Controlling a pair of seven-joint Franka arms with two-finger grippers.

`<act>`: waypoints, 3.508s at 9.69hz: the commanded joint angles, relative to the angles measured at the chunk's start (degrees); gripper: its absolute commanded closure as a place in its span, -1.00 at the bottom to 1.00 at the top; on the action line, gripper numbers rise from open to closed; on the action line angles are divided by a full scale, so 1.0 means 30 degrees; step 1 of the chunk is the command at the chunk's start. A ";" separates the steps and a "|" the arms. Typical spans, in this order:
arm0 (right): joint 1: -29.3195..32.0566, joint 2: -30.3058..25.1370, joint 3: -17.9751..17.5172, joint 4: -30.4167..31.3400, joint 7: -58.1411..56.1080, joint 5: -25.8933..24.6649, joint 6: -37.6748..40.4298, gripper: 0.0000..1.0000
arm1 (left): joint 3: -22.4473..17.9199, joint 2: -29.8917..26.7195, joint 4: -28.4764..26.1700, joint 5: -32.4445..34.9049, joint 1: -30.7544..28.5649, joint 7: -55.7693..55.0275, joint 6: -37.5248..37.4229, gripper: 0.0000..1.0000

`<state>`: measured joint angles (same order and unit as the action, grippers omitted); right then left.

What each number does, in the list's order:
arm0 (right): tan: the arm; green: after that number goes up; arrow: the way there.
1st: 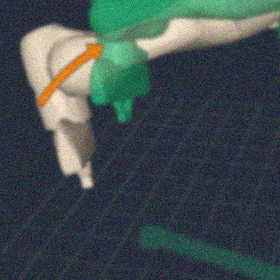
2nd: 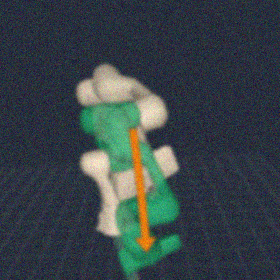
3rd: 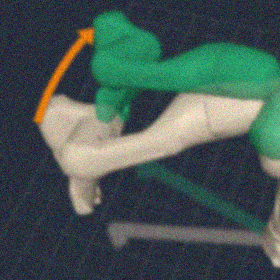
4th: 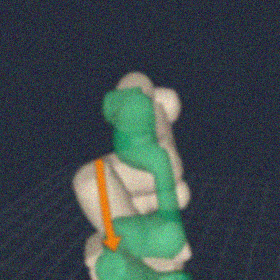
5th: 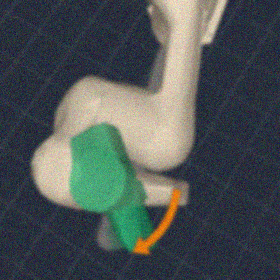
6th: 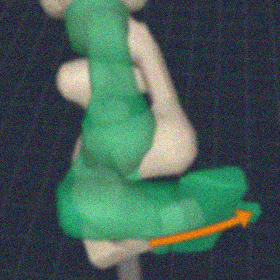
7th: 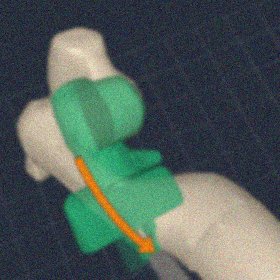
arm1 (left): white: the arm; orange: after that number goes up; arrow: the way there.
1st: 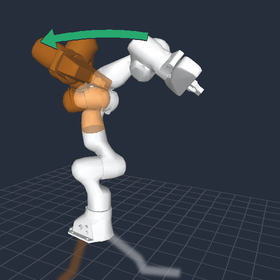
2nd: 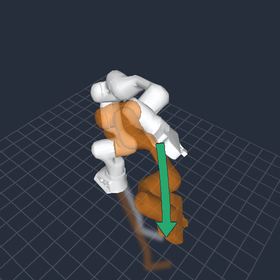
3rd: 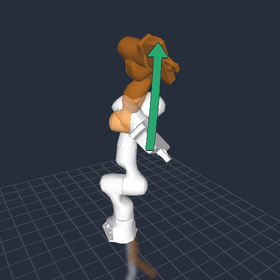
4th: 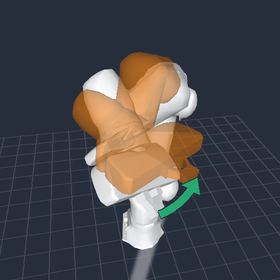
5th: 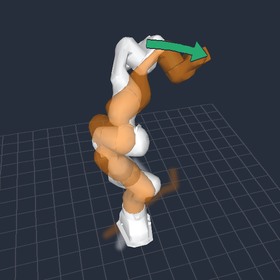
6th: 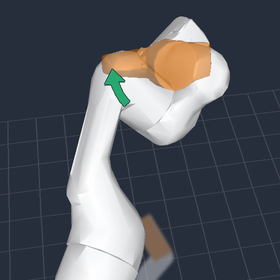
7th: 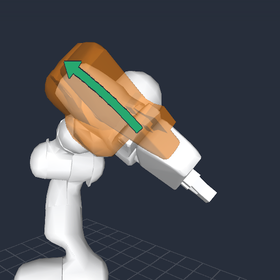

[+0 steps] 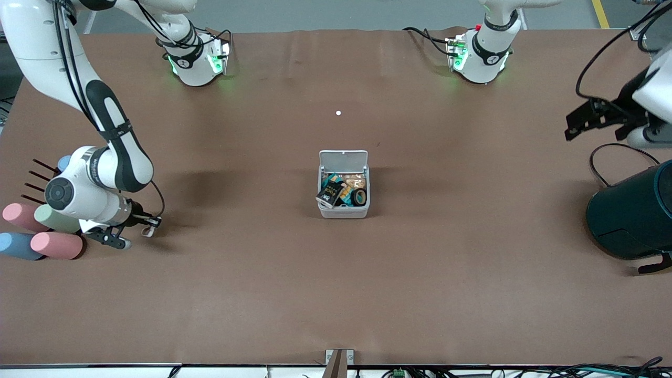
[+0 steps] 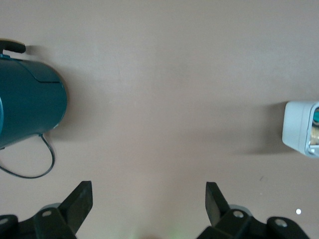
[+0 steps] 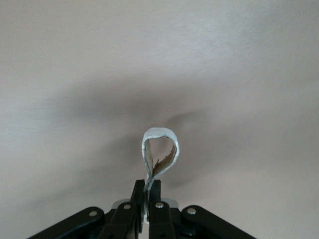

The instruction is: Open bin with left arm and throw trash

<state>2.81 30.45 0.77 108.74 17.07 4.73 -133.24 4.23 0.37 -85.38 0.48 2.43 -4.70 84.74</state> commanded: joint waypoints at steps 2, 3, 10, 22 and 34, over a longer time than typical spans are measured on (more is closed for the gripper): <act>-0.4292 -0.1242 -0.0139 -0.3278 0.8957 0.0995 0.3747 1.00 | -0.1000 -0.1235 -0.2067 -0.0102 0.1091 0.0653 0.0904 -1.00; -0.5728 -0.1184 -0.0140 -0.4158 1.1422 0.1350 0.3778 1.00 | -0.1001 -0.1032 -0.1806 -0.0044 0.1064 0.1122 0.0933 -1.00; -1.3414 -0.0834 -0.0140 -0.7771 2.4025 0.1998 0.3574 0.99 | -0.0972 0.0169 -0.0401 0.0073 0.0741 0.1069 0.0699 -1.00; -1.4389 0.0401 0.0036 -0.8884 3.0964 0.1735 0.3923 -0.17 | -0.0972 0.0317 -0.0368 0.0191 0.0683 0.0805 0.0728 -1.00; 0.0755 -1.0020 0.0094 -0.8155 -0.2679 0.1590 2.0473 -0.54 | -0.1001 0.0464 -0.0368 0.0161 0.0654 0.0865 0.0728 -1.00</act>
<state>2.78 6.13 2.13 80.47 17.43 9.94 -72.56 1.38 1.27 -87.55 0.52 4.36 -2.30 86.76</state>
